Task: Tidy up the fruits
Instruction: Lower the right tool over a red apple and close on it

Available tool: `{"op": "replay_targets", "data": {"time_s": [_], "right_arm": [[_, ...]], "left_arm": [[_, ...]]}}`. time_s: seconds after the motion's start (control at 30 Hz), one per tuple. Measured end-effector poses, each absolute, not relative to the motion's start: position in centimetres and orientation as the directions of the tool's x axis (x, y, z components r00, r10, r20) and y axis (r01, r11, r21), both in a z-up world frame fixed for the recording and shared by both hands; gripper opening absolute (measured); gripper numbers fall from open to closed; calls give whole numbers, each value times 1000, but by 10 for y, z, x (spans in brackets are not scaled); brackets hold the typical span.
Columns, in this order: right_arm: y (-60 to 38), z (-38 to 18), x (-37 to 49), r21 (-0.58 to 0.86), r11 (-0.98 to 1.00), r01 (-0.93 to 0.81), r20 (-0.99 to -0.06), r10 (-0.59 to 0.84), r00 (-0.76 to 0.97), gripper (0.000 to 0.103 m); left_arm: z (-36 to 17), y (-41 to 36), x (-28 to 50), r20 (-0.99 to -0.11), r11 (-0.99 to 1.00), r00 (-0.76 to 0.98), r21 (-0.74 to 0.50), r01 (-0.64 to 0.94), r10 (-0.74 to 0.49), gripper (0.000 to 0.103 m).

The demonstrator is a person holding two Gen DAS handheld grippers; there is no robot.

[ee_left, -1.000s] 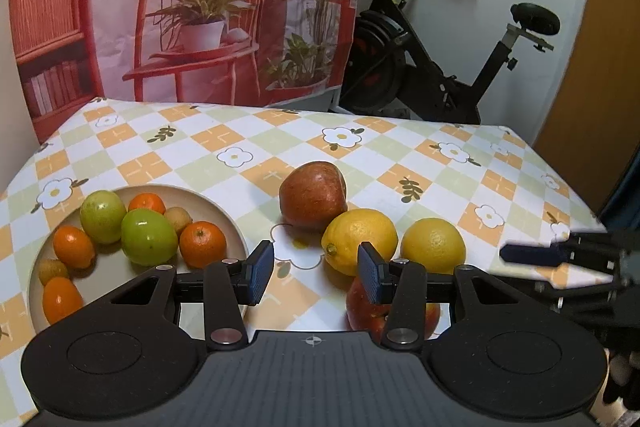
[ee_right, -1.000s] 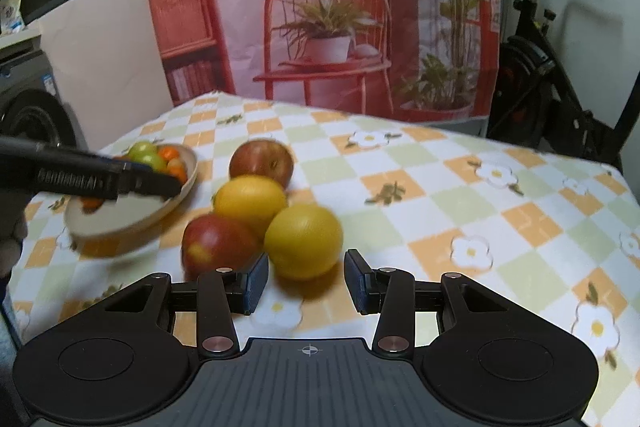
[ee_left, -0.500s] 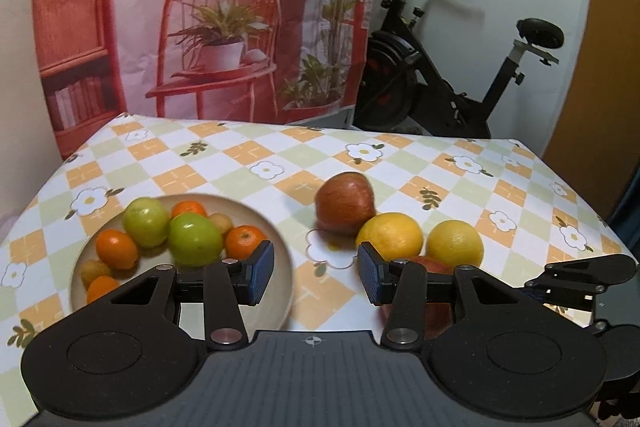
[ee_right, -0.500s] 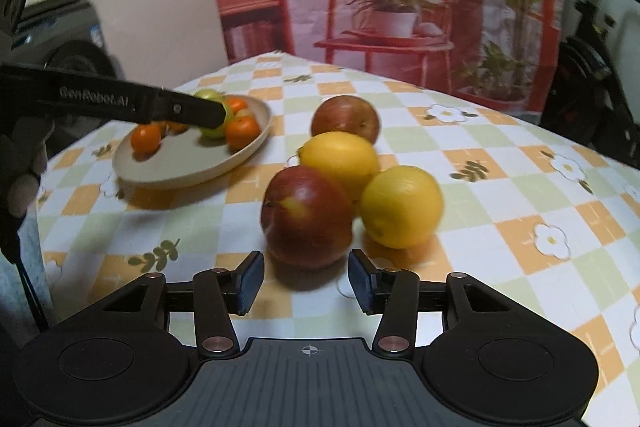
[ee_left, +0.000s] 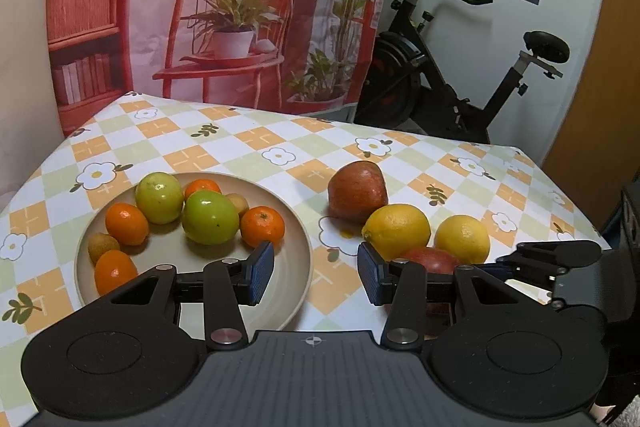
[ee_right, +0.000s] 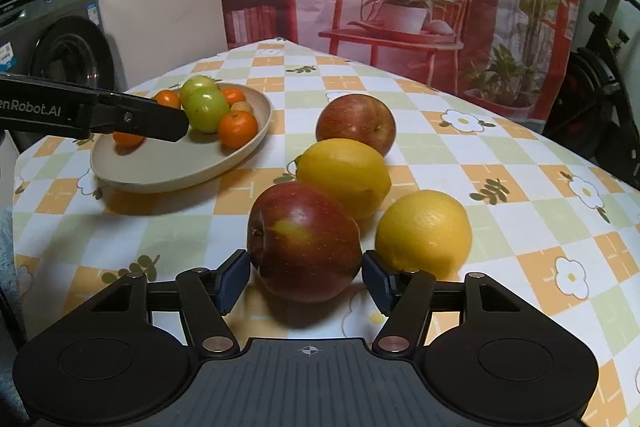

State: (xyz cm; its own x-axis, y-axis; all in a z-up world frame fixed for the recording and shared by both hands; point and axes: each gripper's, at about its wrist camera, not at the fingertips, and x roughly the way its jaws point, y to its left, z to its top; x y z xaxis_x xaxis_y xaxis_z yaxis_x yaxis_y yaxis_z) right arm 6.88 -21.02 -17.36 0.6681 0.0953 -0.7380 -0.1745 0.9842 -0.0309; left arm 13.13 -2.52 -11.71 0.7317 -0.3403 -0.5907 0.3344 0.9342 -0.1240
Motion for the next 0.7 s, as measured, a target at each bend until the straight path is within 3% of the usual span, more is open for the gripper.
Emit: {"op": "replay_targets", "data": {"time_s": [0.13,0.4,0.7], "right_arm": [[-211,-173,68,-10,987,-161,-740,101,665,56],[-224,-173,67,236,964,-119,-756,259,601,56],[-223,-170,70,211,969,-127,-767,245,593,57]], "left_arm": [[-118,-24,130,-589,931,730,-128,341,-348,49],[-118,-22,132,-590,932,727,-145,332,-351,49],[-118,-24,132,-592,933,727,-144,330,-349,49]]}}
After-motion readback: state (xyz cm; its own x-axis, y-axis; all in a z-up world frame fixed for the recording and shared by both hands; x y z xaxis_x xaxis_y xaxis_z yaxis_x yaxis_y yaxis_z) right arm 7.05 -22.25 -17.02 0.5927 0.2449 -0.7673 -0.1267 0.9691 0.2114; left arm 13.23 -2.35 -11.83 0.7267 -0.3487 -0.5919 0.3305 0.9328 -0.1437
